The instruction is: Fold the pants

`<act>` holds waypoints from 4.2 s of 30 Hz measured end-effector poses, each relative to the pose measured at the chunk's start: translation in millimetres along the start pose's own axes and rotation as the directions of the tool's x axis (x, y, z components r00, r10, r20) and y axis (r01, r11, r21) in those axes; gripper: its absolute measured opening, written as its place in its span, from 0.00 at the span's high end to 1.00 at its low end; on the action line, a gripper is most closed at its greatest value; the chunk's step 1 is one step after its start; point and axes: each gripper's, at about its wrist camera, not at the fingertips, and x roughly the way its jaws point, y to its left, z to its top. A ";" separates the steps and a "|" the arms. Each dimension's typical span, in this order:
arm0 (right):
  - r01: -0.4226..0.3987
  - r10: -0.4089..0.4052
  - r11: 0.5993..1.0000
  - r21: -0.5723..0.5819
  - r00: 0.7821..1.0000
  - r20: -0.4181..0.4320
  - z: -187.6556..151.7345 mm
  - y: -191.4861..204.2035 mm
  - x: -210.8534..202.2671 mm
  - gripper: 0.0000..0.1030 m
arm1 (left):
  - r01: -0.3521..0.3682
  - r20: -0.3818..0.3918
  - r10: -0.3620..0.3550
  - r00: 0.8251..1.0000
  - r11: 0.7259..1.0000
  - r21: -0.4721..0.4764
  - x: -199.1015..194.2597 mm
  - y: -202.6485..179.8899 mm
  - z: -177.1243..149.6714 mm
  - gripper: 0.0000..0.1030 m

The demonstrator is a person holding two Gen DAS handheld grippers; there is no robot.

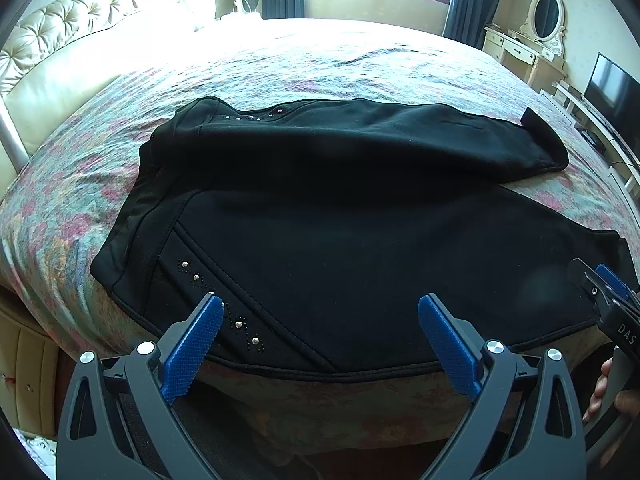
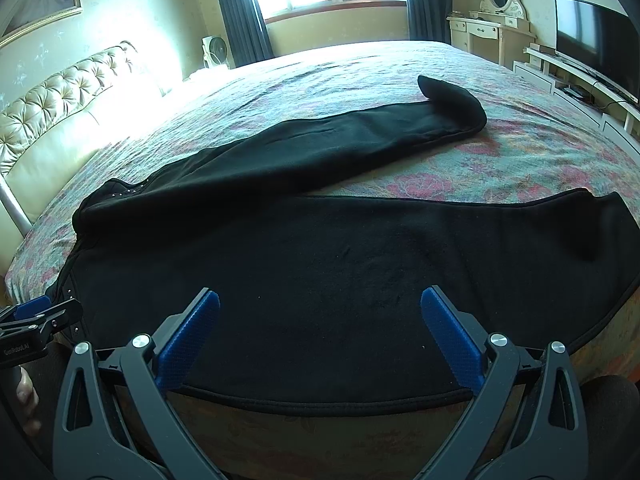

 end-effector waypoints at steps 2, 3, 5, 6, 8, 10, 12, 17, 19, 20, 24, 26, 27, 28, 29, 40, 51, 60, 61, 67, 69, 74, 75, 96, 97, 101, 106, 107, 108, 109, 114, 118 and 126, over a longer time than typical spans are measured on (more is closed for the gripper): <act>0.000 0.000 1.000 -0.002 1.000 -0.003 0.0 0.1 0.2 0.02 | -0.003 -0.001 0.003 1.000 1.000 0.001 0.2 -0.1 0.1 0.06; 0.000 0.000 1.000 -0.002 1.000 -0.003 -0.2 0.3 -0.2 0.02 | -0.002 -0.002 0.002 1.000 1.000 0.001 0.3 -0.1 0.0 0.06; 0.000 0.000 1.000 -0.003 1.000 -0.003 -0.2 0.3 -0.2 0.02 | -0.001 -0.003 0.001 1.000 1.000 0.000 0.5 0.0 0.1 0.06; -0.001 0.001 1.000 -0.002 1.000 -0.004 -0.1 0.2 0.1 0.02 | -0.001 -0.003 0.001 1.000 1.000 -0.001 0.4 0.0 0.1 0.06; -0.001 0.000 1.000 -0.003 1.000 -0.005 -0.3 0.7 -0.5 0.02 | -0.004 -0.002 0.004 1.000 1.000 -0.001 0.4 -0.1 0.2 0.06; -0.001 0.001 1.000 -0.002 1.000 -0.004 -0.3 0.7 -0.3 0.02 | -0.002 -0.003 0.002 1.000 1.000 -0.003 0.3 0.1 0.3 0.06; -0.001 0.001 1.000 -0.002 1.000 -0.004 -0.1 0.8 0.4 0.02 | -0.002 -0.004 0.002 1.000 1.000 -0.004 0.3 0.3 0.3 0.06; -0.001 0.001 1.000 -0.002 1.000 -0.005 -0.2 1.0 0.4 0.02 | 0.000 -0.006 0.000 1.000 1.000 -0.005 0.5 1.4 0.9 0.06; 0.000 0.000 1.000 -0.002 1.000 -0.005 -0.3 1.3 0.7 0.02 | -0.001 -0.005 0.001 1.000 1.000 -0.003 0.3 0.7 0.5 0.06; -0.001 0.001 1.000 -0.001 1.000 -0.006 -0.3 1.1 0.7 0.02 | -0.001 -0.005 0.001 1.000 1.000 -0.002 0.2 0.5 0.4 0.06; -0.002 0.002 1.000 -0.003 1.000 -0.008 -0.7 2.6 1.3 0.02 | 0.000 -0.008 0.000 1.000 1.000 -0.002 0.7 -0.4 0.3 0.06; -0.003 0.003 1.000 -0.004 1.000 -0.010 -1.2 3.4 1.9 0.02 | -0.001 -0.008 0.001 1.000 1.000 -0.001 0.8 -0.5 0.3 0.06; -0.004 0.004 1.000 -0.003 1.000 -0.011 -1.4 3.2 2.3 0.02 | -0.001 -0.008 0.001 1.000 1.000 -0.001 0.9 -0.6 0.2 0.06; -0.006 0.006 1.000 -0.003 1.000 -0.012 -1.5 3.5 2.3 0.02 | 0.000 -0.008 0.000 1.000 1.000 -0.002 0.8 -0.4 0.3 0.06; -0.006 0.006 1.000 -0.003 1.000 -0.012 -1.1 3.4 3.2 0.02 | 0.001 -0.009 -0.001 1.000 1.000 -0.003 0.9 -0.4 0.3 0.06; -0.014 0.013 1.000 -0.018 0.999 -0.044 5.7 7.9 19.6 0.02 | 0.062 0.011 -0.062 0.998 0.997 -0.040 4.1 30.6 26.9 0.06; -0.077 0.073 0.996 -0.047 0.994 -0.086 25.0 35.3 42.1 0.02 | 0.459 0.074 -0.466 0.882 0.811 -0.361 63.1 212.3 135.1 0.06; -0.094 0.083 0.993 -0.069 0.985 -0.149 26.6 48.6 67.1 0.02 | 0.509 0.015 -0.587 0.809 0.688 -0.518 166.3 285.8 184.3 0.06; -0.091 0.080 0.994 -0.066 0.985 -0.154 26.5 48.1 69.7 0.02 | 0.526 0.014 -0.611 0.791 0.670 -0.523 173.4 285.2 186.4 0.06; -0.105 0.096 0.994 -0.041 0.978 -0.183 29.9 44.9 80.6 0.02 | 0.602 -0.031 -0.713 0.701 0.614 -0.510 196.3 260.9 198.2 0.06; -0.128 0.119 0.991 -0.037 0.973 -0.196 32.4 44.9 82.8 0.02 | 0.611 -0.033 -0.715 0.698 0.619 -0.494 200.1 256.2 202.3 0.06; -0.214 0.205 0.977 -0.021 0.957 -0.207 48.0 40.7 87.4 0.02 | 0.625 -0.022 -0.718 0.696 0.621 -0.473 208.1 251.8 206.4 0.21; -0.239 0.231 0.971 -0.014 0.951 -0.207 54.7 38.6 89.2 0.02 | 0.621 -0.041 -0.714 0.699 0.635 -0.460 209.0 248.5 207.4 0.49; -0.486 0.164 0.596 -0.639 0.853 -0.496 227.9 86.5 279.7 0.02 | 0.545 -0.122 -0.647 0.752 0.715 -0.438 228.0 248.7 209.7 0.65; -0.493 0.137 0.586 -0.643 0.843 -0.521 224.8 89.3 288.4 0.05 | 0.550 -0.118 -0.659 0.742 0.701 -0.454 229.8 250.1 209.6 0.64; -0.552 0.117 0.600 -0.579 0.776 -0.619 220.9 91.9 302.3 0.40 | 0.566 -0.102 -0.682 0.724 0.672 -0.478 234.3 251.2 210.4 0.56; -0.538 0.160 0.622 -0.569 0.799 -0.580 224.5 84.7 273.0 0.91 | 0.551 -0.120 -0.629 0.768 0.744 -0.377 226.3 240.8 213.7 0.69; -0.513 0.154 0.618 -0.596 0.822 -0.548 221.7 85.5 262.5 0.91 | 0.555 -0.109 -0.628 0.770 0.745 -0.369 223.9 240.1 214.3 0.71; -0.485 0.149 0.617 -0.620 0.845 -0.514 218.9 85.8 250.8 0.92 | 0.562 -0.093 -0.632 0.770 0.739 -0.370 220.6 240.2 214.4 0.73; -0.459 0.150 0.616 -0.639 0.866 -0.477 216.4 86.0 237.2 0.92 | 0.566 -0.077 -0.631 0.772 0.738 -0.368 216.6 239.8 214.9 0.74; -0.306 0.167 0.640 -0.705 0.951 -0.261 202.1 68.3 149.0 0.92 | 0.629 0.050 -0.651 0.757 0.707 -0.324 177.4 240.8 218.6 0.74; -0.223 0.194 0.656 -0.721 0.973 -0.124 162.0 53.6 71.0 0.92 | 0.697 0.130 -0.692 0.710 0.665 -0.269 129.3 240.6 206.9 0.74; -0.133 0.062 0.564 -0.815 0.991 -0.119 18.8 44.0 37.3 0.89 | 0.725 0.165 -0.709 0.685 0.642 -0.251 60.2 232.7 116.8 0.65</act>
